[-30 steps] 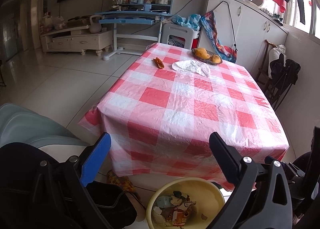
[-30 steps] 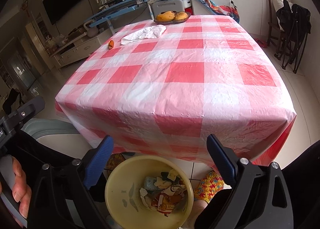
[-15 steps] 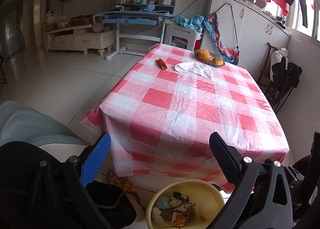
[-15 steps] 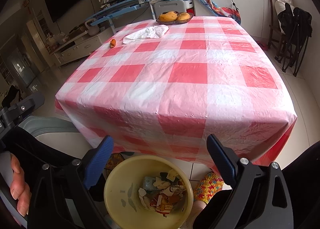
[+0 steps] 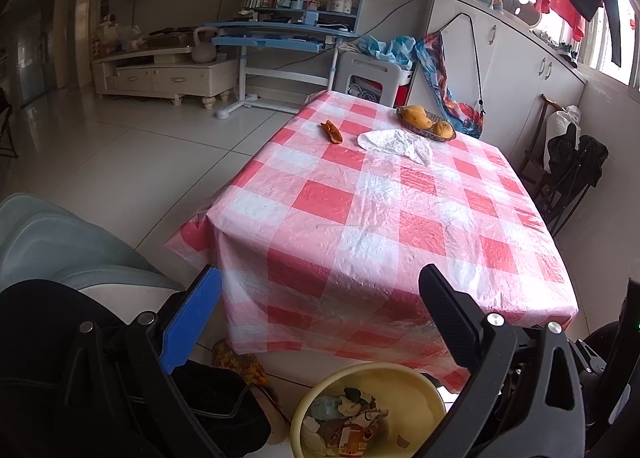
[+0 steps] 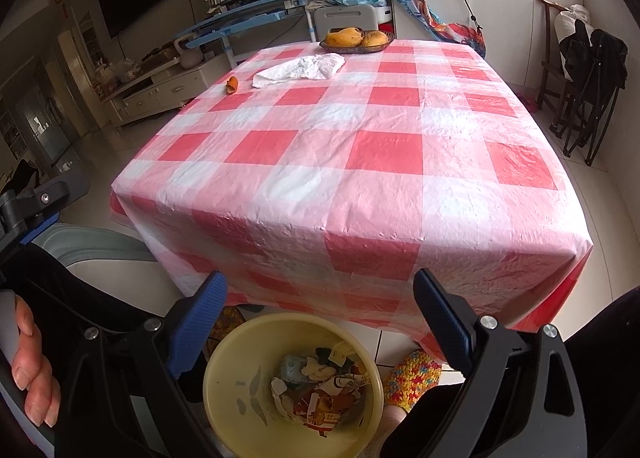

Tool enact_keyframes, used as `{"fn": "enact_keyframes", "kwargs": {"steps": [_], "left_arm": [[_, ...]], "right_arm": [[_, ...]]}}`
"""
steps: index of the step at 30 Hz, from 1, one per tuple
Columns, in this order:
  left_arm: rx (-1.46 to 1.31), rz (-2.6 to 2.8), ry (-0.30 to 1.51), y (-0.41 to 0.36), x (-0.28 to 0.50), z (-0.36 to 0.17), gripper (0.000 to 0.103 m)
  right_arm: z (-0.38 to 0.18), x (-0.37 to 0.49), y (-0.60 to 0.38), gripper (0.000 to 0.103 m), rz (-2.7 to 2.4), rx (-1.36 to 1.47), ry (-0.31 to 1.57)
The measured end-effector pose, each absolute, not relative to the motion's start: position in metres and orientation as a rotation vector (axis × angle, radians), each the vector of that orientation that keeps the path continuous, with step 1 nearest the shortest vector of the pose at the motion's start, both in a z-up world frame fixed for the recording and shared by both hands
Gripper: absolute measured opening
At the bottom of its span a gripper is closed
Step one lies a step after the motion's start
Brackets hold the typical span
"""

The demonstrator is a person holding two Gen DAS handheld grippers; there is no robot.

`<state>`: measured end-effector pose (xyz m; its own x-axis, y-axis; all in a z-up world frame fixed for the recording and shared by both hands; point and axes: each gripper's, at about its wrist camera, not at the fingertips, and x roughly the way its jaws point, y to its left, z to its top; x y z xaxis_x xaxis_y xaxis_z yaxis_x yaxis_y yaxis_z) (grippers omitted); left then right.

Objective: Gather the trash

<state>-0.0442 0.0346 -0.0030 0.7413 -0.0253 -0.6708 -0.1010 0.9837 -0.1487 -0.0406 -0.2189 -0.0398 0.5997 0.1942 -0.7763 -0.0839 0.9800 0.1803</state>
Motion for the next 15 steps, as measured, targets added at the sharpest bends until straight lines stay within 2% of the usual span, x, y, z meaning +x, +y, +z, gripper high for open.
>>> {"fn": "enact_keyframes", "kwargs": {"steps": [15], "left_arm": [[-0.193,0.06,0.737,0.0375,-0.0435,-0.003,0.096]], "right_arm": [[-0.0403,-0.0404,-0.2187,0.091,0.163,0.125,0.911]]}}
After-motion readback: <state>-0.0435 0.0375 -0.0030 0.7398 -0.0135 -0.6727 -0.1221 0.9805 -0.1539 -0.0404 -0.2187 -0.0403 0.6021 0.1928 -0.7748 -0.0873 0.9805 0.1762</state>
